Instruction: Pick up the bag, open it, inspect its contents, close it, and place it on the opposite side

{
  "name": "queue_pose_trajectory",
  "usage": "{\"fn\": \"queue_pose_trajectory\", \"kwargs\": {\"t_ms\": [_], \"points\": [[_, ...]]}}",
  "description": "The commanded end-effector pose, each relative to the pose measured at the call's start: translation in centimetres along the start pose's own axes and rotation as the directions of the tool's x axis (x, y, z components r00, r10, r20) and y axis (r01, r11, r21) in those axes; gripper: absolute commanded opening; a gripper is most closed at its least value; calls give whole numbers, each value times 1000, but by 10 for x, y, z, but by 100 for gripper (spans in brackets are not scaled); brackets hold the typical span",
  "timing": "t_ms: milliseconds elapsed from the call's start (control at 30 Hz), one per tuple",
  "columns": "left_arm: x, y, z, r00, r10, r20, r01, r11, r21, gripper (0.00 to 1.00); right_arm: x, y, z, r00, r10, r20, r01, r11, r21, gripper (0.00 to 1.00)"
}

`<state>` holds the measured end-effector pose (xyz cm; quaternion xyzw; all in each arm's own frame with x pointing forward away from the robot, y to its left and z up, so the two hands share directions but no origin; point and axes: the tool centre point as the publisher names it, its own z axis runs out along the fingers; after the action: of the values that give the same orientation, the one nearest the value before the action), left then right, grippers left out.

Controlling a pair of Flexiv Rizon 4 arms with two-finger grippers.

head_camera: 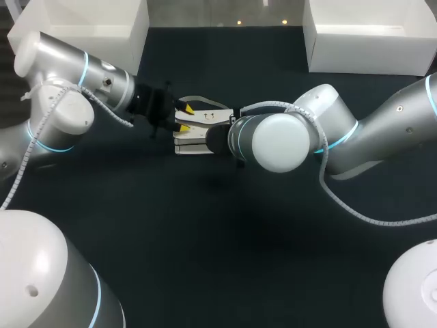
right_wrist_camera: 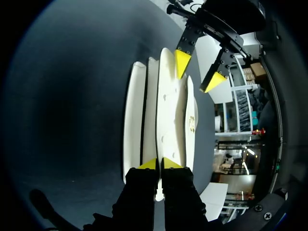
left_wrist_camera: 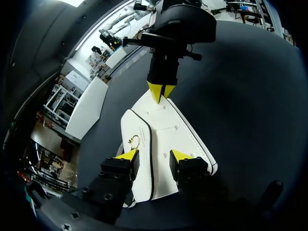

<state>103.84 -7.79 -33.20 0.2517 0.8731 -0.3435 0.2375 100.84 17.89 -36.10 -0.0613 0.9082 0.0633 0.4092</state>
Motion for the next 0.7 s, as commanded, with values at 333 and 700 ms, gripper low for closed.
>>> {"fn": "queue_pose_trajectory", "kwargs": {"t_ms": [333,700], "points": [[-7,8,20,999,36,2,-36,999,-19,33,4,-1,2,981,2,193,0,1000,-10,0],[-7,8,29,996,92,4,-92,994,-56,26,4,-1,2,981,2,193,0,1000,-10,0]]}}
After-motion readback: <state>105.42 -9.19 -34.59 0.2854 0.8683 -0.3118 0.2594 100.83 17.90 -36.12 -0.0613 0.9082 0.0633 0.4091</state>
